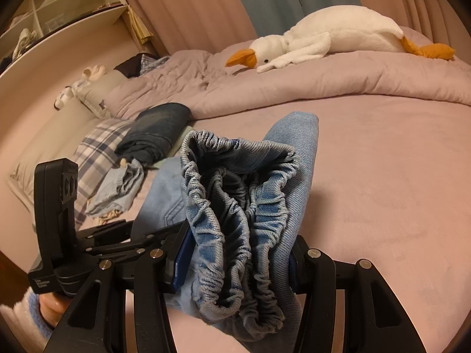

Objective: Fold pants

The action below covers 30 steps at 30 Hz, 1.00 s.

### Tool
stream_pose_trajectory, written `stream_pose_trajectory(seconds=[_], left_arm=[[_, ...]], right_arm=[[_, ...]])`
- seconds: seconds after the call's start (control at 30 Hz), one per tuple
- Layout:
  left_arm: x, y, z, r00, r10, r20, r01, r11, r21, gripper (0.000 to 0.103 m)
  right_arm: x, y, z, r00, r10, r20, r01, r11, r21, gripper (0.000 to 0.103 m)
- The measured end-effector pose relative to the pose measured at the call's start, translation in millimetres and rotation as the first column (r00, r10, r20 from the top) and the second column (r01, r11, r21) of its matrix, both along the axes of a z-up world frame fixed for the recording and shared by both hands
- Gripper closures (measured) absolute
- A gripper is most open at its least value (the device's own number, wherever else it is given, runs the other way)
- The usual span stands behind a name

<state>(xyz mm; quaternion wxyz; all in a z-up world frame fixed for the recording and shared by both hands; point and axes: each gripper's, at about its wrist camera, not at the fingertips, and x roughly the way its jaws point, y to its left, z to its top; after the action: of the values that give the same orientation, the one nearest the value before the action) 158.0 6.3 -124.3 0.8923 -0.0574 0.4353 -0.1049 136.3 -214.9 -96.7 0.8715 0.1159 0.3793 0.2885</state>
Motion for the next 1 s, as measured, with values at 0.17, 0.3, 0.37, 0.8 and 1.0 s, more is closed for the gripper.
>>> stream_pose_trajectory(seconds=[0.17, 0.3, 0.37, 0.8, 1.0], left_arm=[[8.7, 0.8, -4.9, 1.000, 0.003, -0.007, -0.003, 1.000, 0.009, 0.066], [17.0, 1.8, -9.0, 1.000, 0.006, -0.015, -0.006, 1.000, 0.013, 0.066], [21.0, 2.4, -10.8, 1.000, 0.006, -0.018, -0.006, 1.000, 0.015, 0.066], [40.0, 7.1, -22.7, 0.999, 0.014, -0.040, -0.013, 0.999, 0.031, 0.066], [47.8, 7.0, -29.6, 0.998, 0.015, -0.058, -0.013, 0.999, 0.035, 0.066]], right_arm=[[4.8, 2.1, -2.3, 1.000, 0.002, -0.003, -0.002, 1.000, 0.001, 0.050], [12.7, 4.7, -6.4, 1.000, 0.002, -0.013, -0.002, 1.000, 0.003, 0.050], [15.8, 5.1, -8.6, 1.000, 0.002, -0.018, -0.002, 1.000, 0.005, 0.050], [30.8, 9.1, -19.2, 0.999, 0.005, -0.046, -0.005, 1.000, 0.015, 0.050], [39.0, 9.8, -25.1, 0.998, 0.005, -0.065, -0.004, 1.000, 0.019, 0.050]])
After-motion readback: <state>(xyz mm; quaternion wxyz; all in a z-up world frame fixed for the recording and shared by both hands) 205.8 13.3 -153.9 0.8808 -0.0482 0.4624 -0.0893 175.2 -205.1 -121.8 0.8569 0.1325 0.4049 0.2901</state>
